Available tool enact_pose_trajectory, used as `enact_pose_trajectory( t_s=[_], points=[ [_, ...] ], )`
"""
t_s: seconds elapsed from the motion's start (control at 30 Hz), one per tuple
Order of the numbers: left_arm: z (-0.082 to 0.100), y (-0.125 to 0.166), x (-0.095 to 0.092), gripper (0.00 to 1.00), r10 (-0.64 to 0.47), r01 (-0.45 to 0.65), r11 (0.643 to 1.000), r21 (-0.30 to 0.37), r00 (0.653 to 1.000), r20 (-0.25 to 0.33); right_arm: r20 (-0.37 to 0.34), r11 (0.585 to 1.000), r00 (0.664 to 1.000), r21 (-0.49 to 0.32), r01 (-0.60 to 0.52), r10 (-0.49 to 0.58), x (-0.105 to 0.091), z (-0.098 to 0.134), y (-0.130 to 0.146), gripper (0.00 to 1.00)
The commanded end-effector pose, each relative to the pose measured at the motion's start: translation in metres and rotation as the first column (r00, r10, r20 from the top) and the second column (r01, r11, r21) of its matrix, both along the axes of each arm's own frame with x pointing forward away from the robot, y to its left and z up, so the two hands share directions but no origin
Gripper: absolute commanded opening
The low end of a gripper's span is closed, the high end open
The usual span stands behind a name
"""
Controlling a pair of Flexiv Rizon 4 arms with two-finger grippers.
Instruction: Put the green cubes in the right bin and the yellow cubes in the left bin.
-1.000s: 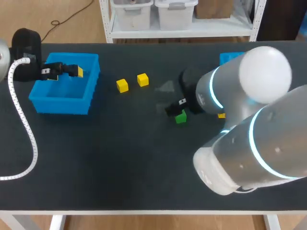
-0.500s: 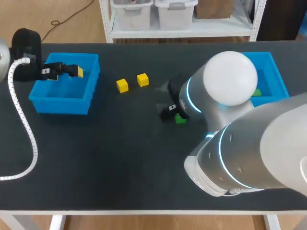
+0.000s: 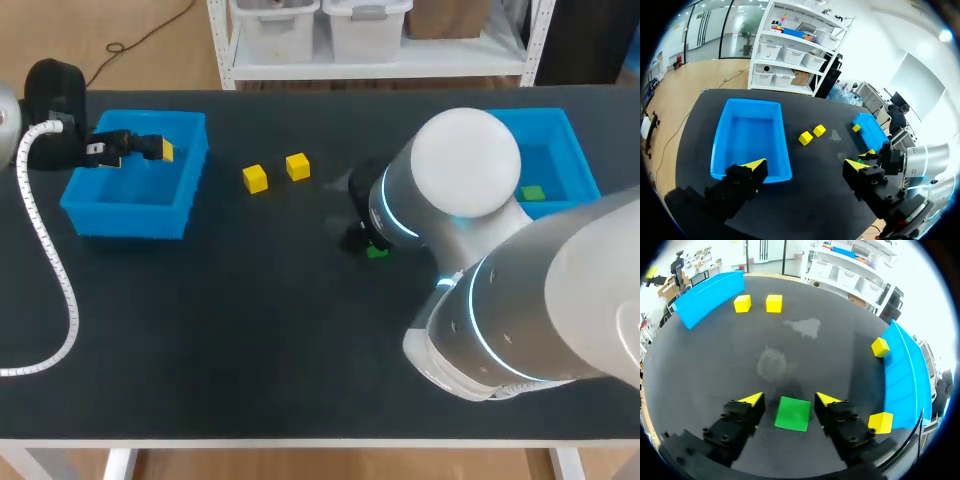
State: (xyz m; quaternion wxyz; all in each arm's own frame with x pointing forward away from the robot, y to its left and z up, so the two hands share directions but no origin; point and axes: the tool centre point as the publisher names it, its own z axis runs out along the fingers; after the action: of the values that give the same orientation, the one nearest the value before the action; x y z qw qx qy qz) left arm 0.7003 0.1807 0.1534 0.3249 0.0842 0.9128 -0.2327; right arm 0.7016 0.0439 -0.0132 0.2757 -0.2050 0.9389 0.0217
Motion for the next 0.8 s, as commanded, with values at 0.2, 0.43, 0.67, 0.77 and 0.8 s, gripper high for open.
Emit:
enact_pose_trajectory(
  t_s=[0.2,0.43,0.67,0.77,0.8],
  points=[
    [-0.002,0.003,0.000,1.00,-0.009,0.009,1.000,-0.013,1.000,0.009,0.029,1.000,1.000,0.001,0.009,-0.009,0.006,0.021,-0.007,0.00],
    [-0.002,0.003,0.000,1.00,-0.009,0.009,1.000,-0.013,1.000,0.009,0.143,0.997,0.987,0.049,0.063,-0.069,0.029,0.074,-0.034,0.00],
    [-0.002,0.003,0.000,1.00,-0.009,0.009,1.000,-0.013,1.000,0.009,0.243,0.970,0.941,0.110,0.216,-0.237,0.070,0.122,-0.106,0.00],
    [-0.002,0.003,0.000,1.00,-0.009,0.009,1.000,-0.013,1.000,0.009,0.262,0.952,0.916,0.122,0.281,-0.304,0.081,0.135,-0.140,0.00],
    [-0.002,0.003,0.000,1.00,-0.009,0.009,1.000,-0.013,1.000,0.009,0.263,0.948,0.911,0.124,0.294,-0.317,0.083,0.137,-0.148,0.00]
  ],
)
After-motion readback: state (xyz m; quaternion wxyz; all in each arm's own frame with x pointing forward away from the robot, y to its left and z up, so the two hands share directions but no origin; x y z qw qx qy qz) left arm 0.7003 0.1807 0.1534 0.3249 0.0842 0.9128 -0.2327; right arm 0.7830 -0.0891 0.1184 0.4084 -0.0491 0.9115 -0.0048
